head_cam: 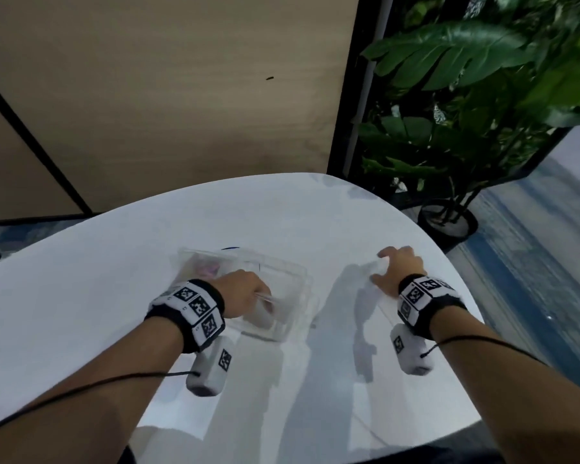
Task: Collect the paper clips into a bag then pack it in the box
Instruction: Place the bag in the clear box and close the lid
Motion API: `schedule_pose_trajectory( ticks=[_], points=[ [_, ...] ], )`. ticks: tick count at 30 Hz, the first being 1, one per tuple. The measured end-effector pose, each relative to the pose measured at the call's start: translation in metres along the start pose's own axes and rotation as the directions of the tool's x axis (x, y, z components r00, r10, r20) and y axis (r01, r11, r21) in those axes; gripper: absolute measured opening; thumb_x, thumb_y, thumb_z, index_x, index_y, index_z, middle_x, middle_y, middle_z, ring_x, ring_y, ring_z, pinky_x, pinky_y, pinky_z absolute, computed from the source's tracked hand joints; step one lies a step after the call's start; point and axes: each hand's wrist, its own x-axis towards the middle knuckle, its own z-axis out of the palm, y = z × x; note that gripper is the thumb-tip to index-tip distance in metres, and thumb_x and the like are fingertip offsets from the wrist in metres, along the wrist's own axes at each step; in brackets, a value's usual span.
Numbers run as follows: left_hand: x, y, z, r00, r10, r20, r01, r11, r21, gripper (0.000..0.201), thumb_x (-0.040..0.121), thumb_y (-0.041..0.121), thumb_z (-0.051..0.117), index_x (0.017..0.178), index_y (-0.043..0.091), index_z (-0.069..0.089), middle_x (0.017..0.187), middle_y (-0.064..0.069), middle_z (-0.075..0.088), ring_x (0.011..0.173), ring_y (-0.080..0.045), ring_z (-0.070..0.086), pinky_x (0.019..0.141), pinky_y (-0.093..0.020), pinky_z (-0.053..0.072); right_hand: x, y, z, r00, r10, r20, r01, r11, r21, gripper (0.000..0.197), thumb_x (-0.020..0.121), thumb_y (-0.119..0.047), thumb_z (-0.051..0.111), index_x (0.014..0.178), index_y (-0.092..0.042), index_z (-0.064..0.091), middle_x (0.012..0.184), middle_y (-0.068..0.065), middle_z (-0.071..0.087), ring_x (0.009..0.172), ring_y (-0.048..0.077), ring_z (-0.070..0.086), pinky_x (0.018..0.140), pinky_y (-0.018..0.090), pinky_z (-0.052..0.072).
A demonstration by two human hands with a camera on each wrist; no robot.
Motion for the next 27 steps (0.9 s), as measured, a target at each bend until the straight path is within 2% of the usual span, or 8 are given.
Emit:
schedule_pose_trajectory(
  ticks=[2, 4, 6, 9, 13, 17, 22, 27],
  points=[
    [0.003, -0.004, 0.0, 0.999, -0.041, 0.035, 0.04, 0.999, 0.031, 0.046, 0.081, 0.003, 0.044, 0.095, 0.031, 0.078, 0.094, 0.006, 0.074, 0.084, -0.015, 0.066, 0.076, -0.027, 0.05, 0.007, 0.029, 0.015, 0.981, 0.189, 0.037, -0.184, 0.977, -0.104, 0.1, 0.064, -0.064, 0.075, 0.144, -0.029, 0.028, 0.149, 0.013, 0.025, 0.136, 0.039, 0.029, 0.108, 0.051, 0.035],
    [0.007, -0.007, -0.001, 0.998, -0.065, 0.021, 0.064, 0.996, 0.057, 0.048, 0.07, 0.012, 0.043, 0.086, 0.046, 0.073, 0.086, 0.018, 0.072, 0.085, -0.011, 0.065, 0.088, -0.036, 0.048, 0.01, 0.047, 0.022, 0.952, 0.305, 0.035, -0.303, 0.952, -0.045, 0.128, 0.049, -0.076, 0.075, 0.15, -0.03, 0.011, 0.155, 0.015, 0.014, 0.143, 0.042, 0.016, 0.112, 0.059, 0.026],
    [0.012, -0.007, -0.003, 0.999, -0.027, -0.044, 0.029, 0.999, 0.028, 0.043, 0.074, 0.017, 0.05, 0.091, 0.053, 0.068, 0.097, 0.027, 0.068, 0.099, -0.008, 0.064, 0.099, -0.042, 0.047, 0.009, 0.053, 0.02, 0.935, 0.344, 0.09, -0.345, 0.938, 0.004, 0.137, 0.044, -0.079, 0.075, 0.152, -0.029, 0.007, 0.155, 0.017, 0.015, 0.143, 0.044, 0.016, 0.112, 0.06, 0.027],
    [0.026, -0.007, -0.007, 0.976, 0.03, -0.218, -0.039, 0.999, -0.037, 0.04, 0.08, 0.023, 0.071, 0.119, 0.033, 0.065, 0.114, 0.007, 0.068, 0.108, -0.016, 0.063, 0.096, -0.032, 0.049, 0.011, 0.052, 0.018, 0.925, 0.36, 0.119, -0.363, 0.932, 0.006, 0.141, 0.036, -0.081, 0.075, 0.15, -0.027, 0.011, 0.149, 0.017, 0.023, 0.138, 0.044, 0.027, 0.109, 0.059, 0.032],
    [0.042, -0.009, -0.009, 0.931, 0.08, -0.355, -0.065, 0.996, 0.053, 0.045, 0.084, 0.03, 0.071, 0.127, 0.034, 0.056, 0.119, 0.003, 0.061, 0.112, -0.019, 0.055, 0.101, -0.037, 0.042, 0.012, 0.049, 0.022, 0.905, 0.412, 0.103, -0.414, 0.91, 0.006, 0.152, 0.013, -0.086, 0.069, 0.144, -0.029, 0.016, 0.139, 0.015, 0.025, 0.128, 0.046, 0.038, 0.103, 0.058, 0.038],
    [0.054, -0.01, 0.007, 0.986, 0.033, -0.162, 0.012, 0.963, 0.269, 0.046, 0.101, 0.025, 0.039, 0.144, 0.039, 0.045, 0.132, -0.006, 0.051, 0.121, -0.028, 0.05, 0.104, -0.04, 0.04, 0.011, 0.048, 0.019, 0.893, 0.44, 0.092, -0.441, 0.897, -0.005, 0.154, 0.023, -0.084, 0.073, 0.149, -0.03, 0.003, 0.143, 0.019, 0.027, 0.132, 0.044, 0.034, 0.105, 0.056, 0.036],
    [0.052, -0.014, 0.015, 0.987, 0.013, -0.159, 0.043, 0.94, 0.339, 0.062, 0.094, 0.02, 0.047, 0.152, 0.035, 0.028, 0.138, -0.006, 0.041, 0.124, -0.027, 0.044, 0.104, -0.039, 0.038, 0.009, 0.047, 0.011, 0.906, 0.423, 0.002, -0.423, 0.905, -0.048, 0.148, 0.022, -0.087, 0.071, 0.145, -0.022, 0.018, 0.141, 0.02, 0.039, 0.129, 0.042, 0.041, 0.102, 0.056, 0.04],
    [0.029, -0.026, -0.008, 0.955, -0.03, -0.296, 0.09, 0.977, 0.193, 0.054, 0.091, 0.017, 0.058, 0.143, 0.027, 0.046, 0.135, -0.004, 0.045, 0.124, -0.025, 0.046, 0.106, -0.036, 0.039, 0.006, 0.007, -0.017, 0.971, 0.202, -0.131, -0.19, 0.977, 0.099, 0.077, 0.078, -0.043, 0.075, 0.139, -0.016, 0.037, 0.134, 0.02, 0.045, 0.116, 0.041, 0.053, 0.088, 0.046, 0.047]
  ],
)
